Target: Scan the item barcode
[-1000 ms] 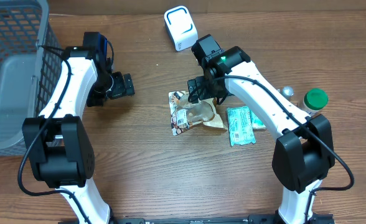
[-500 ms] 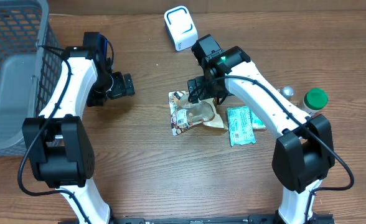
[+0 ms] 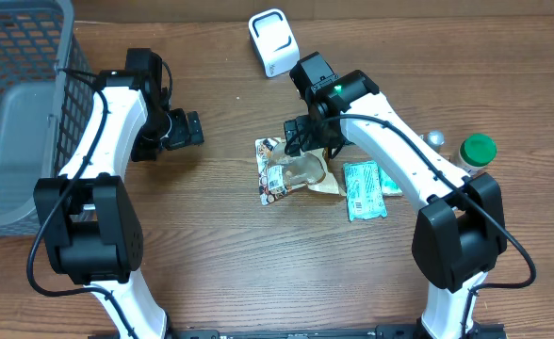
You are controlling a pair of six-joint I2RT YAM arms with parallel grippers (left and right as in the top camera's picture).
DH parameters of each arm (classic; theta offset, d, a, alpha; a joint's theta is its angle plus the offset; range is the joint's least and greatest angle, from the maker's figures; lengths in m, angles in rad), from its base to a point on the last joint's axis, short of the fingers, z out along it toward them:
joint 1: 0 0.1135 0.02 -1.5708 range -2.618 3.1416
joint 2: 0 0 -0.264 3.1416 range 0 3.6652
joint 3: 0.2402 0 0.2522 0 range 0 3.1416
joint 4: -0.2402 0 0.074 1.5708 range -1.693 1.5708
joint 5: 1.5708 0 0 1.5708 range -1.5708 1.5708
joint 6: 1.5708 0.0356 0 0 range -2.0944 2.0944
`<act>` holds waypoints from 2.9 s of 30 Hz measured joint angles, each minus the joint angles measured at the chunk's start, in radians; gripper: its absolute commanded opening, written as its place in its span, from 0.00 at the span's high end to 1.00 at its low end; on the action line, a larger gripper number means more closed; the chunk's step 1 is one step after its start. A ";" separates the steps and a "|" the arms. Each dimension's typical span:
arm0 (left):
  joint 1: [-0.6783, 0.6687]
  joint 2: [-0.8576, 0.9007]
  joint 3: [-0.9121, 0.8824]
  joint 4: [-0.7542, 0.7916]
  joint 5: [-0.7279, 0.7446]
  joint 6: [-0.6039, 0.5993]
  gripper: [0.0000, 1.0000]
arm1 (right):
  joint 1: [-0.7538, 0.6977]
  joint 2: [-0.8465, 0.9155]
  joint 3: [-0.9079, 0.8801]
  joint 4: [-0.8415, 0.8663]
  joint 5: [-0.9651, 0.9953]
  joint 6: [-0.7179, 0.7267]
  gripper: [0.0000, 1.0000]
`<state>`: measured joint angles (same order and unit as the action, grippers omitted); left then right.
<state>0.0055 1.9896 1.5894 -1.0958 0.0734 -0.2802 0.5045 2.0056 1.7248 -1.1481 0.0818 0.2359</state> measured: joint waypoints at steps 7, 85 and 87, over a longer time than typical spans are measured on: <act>0.000 0.000 0.000 0.000 0.000 0.000 0.00 | 0.000 0.000 0.000 -0.001 0.000 0.001 0.00; 0.000 0.000 0.000 0.000 0.000 0.000 0.01 | -0.021 -0.604 -0.008 -0.031 0.001 -0.001 0.00; 0.000 0.000 0.000 0.000 0.000 0.000 0.00 | -0.032 -0.660 -0.012 -0.046 0.001 -0.001 0.00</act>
<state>0.0055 1.9896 1.5894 -1.0954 0.0734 -0.2802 0.4728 1.3460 1.7126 -1.1942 0.0830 0.2348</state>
